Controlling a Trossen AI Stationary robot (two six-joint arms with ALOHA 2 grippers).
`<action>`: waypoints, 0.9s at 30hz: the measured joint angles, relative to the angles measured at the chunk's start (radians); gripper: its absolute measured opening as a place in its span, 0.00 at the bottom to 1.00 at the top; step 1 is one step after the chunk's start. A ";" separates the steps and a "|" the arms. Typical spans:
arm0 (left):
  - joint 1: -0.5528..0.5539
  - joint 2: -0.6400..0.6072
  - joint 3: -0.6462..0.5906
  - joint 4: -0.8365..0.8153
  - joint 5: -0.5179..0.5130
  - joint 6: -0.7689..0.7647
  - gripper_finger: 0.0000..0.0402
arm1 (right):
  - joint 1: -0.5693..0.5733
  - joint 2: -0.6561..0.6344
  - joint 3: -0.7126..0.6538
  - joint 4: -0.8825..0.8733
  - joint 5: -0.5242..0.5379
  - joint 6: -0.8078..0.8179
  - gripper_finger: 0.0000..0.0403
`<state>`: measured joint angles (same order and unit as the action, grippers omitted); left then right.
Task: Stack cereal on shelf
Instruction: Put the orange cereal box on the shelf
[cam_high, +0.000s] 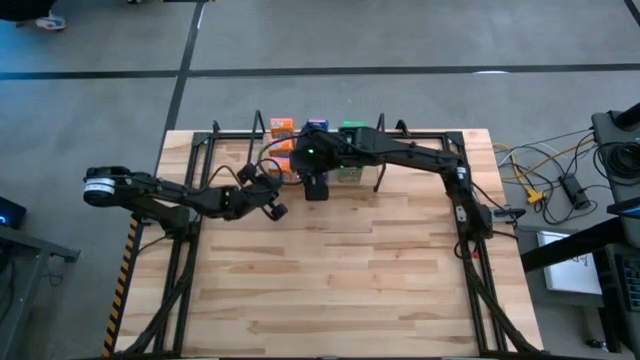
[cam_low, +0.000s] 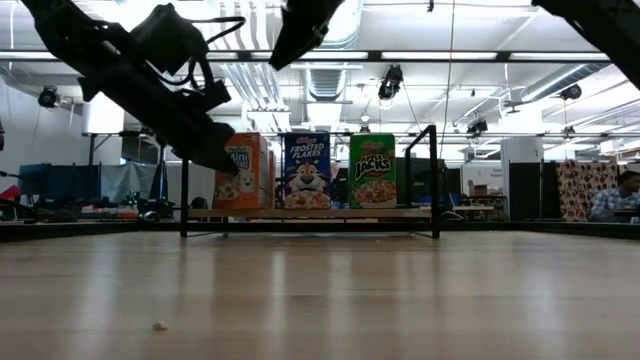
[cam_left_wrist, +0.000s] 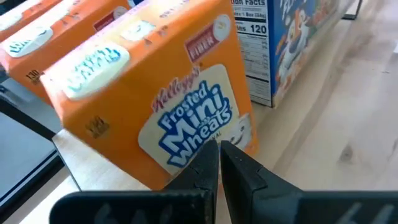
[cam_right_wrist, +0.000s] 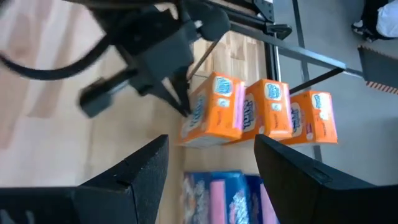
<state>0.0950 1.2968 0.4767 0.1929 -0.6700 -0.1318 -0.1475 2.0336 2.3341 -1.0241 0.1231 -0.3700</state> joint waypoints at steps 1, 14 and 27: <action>0.004 0.000 0.000 0.003 -0.001 0.000 0.00 | 0.005 -0.011 0.000 -0.015 0.000 0.011 0.56; 0.036 0.005 0.000 0.067 -0.006 0.019 0.00 | 0.100 -0.100 0.000 -0.133 -0.001 0.110 0.56; 0.035 0.032 0.003 0.066 -0.021 -0.011 0.00 | 0.165 -0.115 -0.036 -0.171 -0.002 0.154 0.56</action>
<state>0.1299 1.3289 0.4794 0.2584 -0.6908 -0.1425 0.0172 1.9190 2.2979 -1.1955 0.1211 -0.2163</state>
